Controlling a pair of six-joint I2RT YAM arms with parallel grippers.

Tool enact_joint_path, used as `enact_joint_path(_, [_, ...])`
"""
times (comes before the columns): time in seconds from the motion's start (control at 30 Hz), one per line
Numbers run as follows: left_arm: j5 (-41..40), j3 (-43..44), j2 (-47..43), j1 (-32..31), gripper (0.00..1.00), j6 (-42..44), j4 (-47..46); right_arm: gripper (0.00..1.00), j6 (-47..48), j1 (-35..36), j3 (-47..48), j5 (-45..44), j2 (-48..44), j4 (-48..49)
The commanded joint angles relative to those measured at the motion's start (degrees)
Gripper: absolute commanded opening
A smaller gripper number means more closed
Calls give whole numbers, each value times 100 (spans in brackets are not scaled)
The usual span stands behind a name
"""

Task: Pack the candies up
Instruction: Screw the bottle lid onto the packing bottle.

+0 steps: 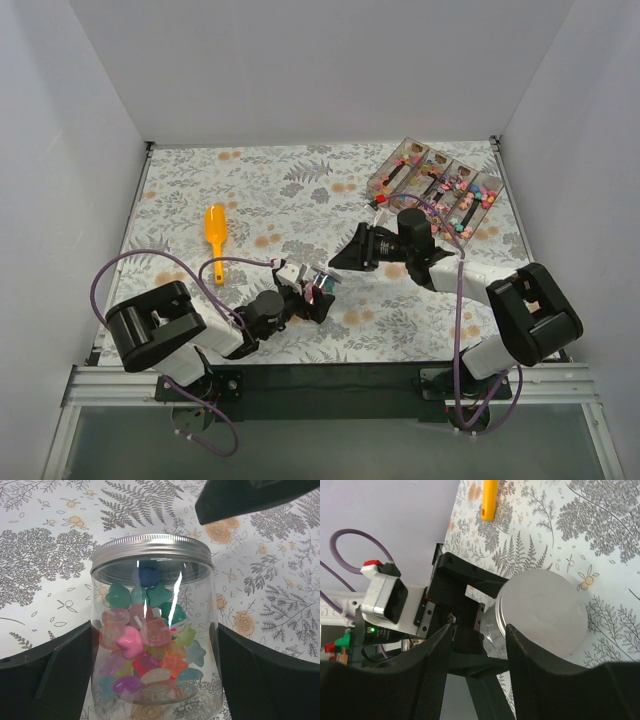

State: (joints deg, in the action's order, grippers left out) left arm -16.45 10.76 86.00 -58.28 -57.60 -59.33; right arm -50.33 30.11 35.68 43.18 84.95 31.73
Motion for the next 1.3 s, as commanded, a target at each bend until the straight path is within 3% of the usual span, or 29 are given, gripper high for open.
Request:
enact_joint_path(0.0, [142,57,154,-34,69,-23,-324,54,154,74,334,-107,-180,-105])
enact_joint_path(0.1, [11,-57,14,-34,69,21,-535,56,698,48,421,-571,-381,-691])
enact_joint_path(0.23, [-26,-154,-22,-34,69,118,-851,68,1788,109,782,-1169,-628,-2403])
enact_joint_path(0.33, [-25,-189,84,-34,69,83,-1185,67,1983,144,914,-1477,-874,-2995])
enact_joint_path(0.47, [-52,-250,119,-25,69,39,-1607,68,1553,144,572,-1646,-1304,-3164])
enact_joint_path(0.67, [-350,-330,628,-8,69,-137,-2872,73,1191,592,-105,-1584,-1683,-2233])
enact_joint_path(0.77, [-491,-93,682,45,69,-304,-2883,66,1271,1031,-298,-1971,-1806,-2223])
enact_joint_path(1.0, [-1009,496,295,282,68,-418,-2487,35,929,1102,-1106,-1937,-2158,-1673])
enact_joint_path(1.27, [-1133,1129,401,326,67,-488,-2592,27,498,1331,-1327,-2111,-1667,183])
